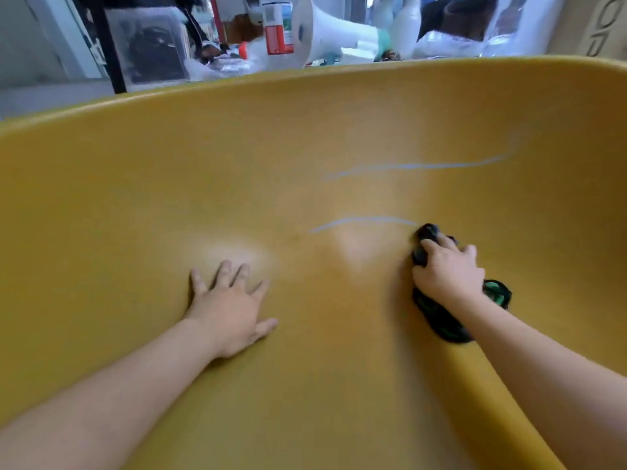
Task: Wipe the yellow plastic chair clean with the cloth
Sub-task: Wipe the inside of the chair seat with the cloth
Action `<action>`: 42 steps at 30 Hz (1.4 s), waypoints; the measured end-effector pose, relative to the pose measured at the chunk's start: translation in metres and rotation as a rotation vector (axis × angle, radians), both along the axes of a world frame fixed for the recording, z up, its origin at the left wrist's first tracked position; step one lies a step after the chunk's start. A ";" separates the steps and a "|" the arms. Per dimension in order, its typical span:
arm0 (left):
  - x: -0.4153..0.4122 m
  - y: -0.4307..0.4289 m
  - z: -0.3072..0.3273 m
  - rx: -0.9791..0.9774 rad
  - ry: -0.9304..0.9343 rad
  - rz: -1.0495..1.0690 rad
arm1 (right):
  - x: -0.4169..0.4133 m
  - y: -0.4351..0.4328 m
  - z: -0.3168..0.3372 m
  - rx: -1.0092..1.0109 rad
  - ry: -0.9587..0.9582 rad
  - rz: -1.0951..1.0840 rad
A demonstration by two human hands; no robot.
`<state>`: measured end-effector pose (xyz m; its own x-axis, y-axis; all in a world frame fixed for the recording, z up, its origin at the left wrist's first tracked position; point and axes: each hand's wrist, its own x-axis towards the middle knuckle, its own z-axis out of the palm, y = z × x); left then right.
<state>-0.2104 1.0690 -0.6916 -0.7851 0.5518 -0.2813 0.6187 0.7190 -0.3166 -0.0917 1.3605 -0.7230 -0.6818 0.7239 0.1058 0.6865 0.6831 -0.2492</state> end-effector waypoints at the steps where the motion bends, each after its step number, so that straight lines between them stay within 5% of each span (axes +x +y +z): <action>1: 0.001 0.006 -0.001 0.022 -0.012 0.013 | -0.008 -0.032 -0.005 0.008 -0.002 0.100; 4: 0.010 0.026 -0.013 0.061 -0.034 0.018 | -0.023 -0.128 -0.025 -0.017 -0.035 0.611; 6: 0.015 0.035 -0.019 0.073 -0.024 0.011 | -0.021 -0.107 -0.019 -0.011 -0.022 0.718; 10: 0.015 0.036 -0.025 0.113 0.007 0.004 | 0.007 0.045 0.000 0.087 -0.073 0.120; 13: 0.016 0.041 -0.028 0.147 0.002 0.014 | -0.005 0.053 0.005 0.030 0.067 -0.135; 15: 0.017 0.045 -0.029 0.180 -0.005 0.026 | -0.033 -0.011 -0.012 0.010 0.055 0.097; 17: 0.018 0.043 -0.032 0.203 0.007 0.028 | -0.043 -0.079 -0.028 -0.031 -0.013 0.550; 19: 0.017 0.039 -0.031 0.202 0.015 0.006 | -0.040 -0.072 -0.019 -0.007 -0.051 0.834; 22: 0.019 0.040 -0.029 0.207 -0.001 0.011 | -0.024 0.037 -0.002 0.087 -0.089 0.469; 25: 0.022 0.043 -0.028 0.222 -0.022 0.015 | -0.017 0.088 0.008 0.050 0.086 -0.021; 27: 0.022 0.045 -0.029 0.230 -0.037 0.028 | -0.036 0.030 -0.003 0.020 0.115 0.045; 30: 0.020 0.042 -0.030 0.278 -0.018 0.029 | -0.049 -0.095 -0.030 -0.056 0.068 0.556; 33: 0.020 0.041 -0.029 0.294 -0.020 0.010 | -0.038 -0.093 -0.021 -0.108 0.014 0.801; 36: 0.017 0.043 -0.023 0.242 -0.052 0.014 | -0.014 0.008 -0.009 0.007 -0.093 0.394; 38: 0.016 0.047 -0.019 0.229 -0.075 0.024 | -0.001 0.049 0.001 -0.043 0.009 0.011; 40: 0.017 0.051 -0.017 0.247 -0.100 0.054 | -0.015 0.018 -0.002 -0.074 0.076 -0.030; 42: 0.016 0.056 -0.012 0.299 -0.107 0.079 | -0.040 -0.055 -0.018 -0.142 0.093 0.216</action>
<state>-0.1944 1.1247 -0.7037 -0.8037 0.5609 -0.1989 0.5755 0.8175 -0.0202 -0.1319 1.3050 -0.7410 -0.8142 0.5746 0.0830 0.4981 0.7649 -0.4084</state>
